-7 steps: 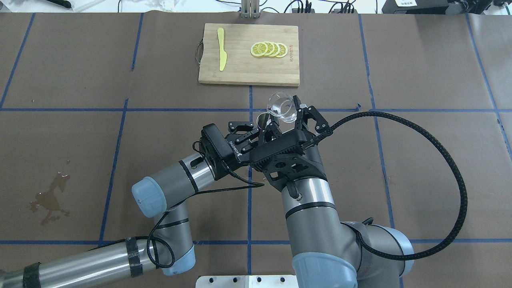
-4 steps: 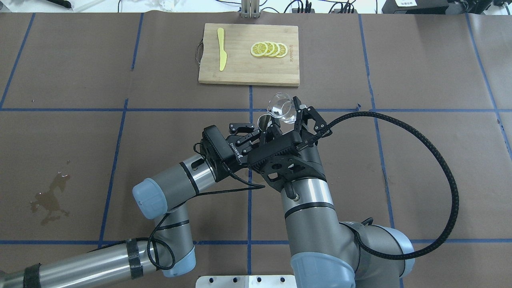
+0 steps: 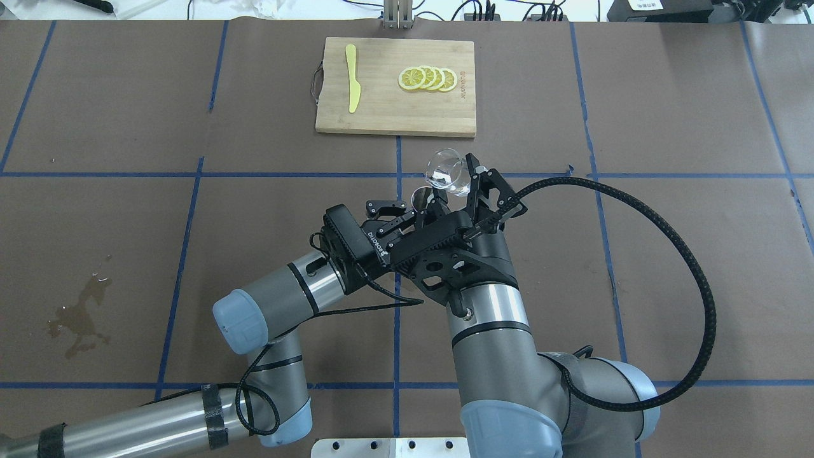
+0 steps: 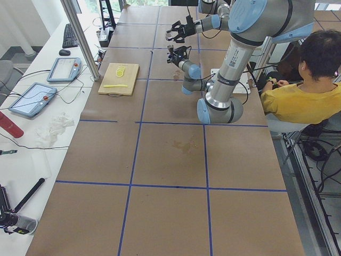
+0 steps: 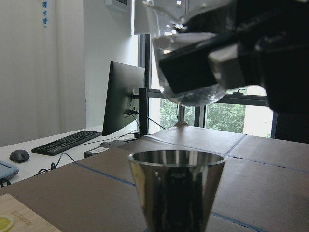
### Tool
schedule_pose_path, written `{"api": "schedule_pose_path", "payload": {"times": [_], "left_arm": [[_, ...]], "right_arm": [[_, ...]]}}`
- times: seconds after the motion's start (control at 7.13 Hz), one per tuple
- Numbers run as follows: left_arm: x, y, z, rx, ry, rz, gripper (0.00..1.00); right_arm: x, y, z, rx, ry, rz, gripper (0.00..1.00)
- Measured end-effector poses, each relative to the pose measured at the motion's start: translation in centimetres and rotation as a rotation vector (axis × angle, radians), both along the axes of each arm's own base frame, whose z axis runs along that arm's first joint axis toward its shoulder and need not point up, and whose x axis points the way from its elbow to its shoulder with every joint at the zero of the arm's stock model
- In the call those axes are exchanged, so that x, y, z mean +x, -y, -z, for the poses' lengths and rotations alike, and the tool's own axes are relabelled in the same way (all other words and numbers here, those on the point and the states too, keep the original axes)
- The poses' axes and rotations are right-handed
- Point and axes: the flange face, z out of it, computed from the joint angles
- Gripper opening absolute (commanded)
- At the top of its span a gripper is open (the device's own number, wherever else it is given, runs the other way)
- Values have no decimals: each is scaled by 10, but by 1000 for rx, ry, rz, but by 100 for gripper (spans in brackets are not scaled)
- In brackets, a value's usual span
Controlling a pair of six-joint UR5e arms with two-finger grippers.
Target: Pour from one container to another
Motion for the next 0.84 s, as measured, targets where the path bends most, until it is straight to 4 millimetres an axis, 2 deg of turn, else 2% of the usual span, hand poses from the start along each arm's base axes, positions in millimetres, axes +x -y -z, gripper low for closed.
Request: {"api": "schedule_pose_path", "payload": {"times": [0.84], "left_arm": [[0, -1, -1, -1, 0, 0, 0]], "right_arm": [[-2, 0, -2, 21, -129, 16, 0]]}}
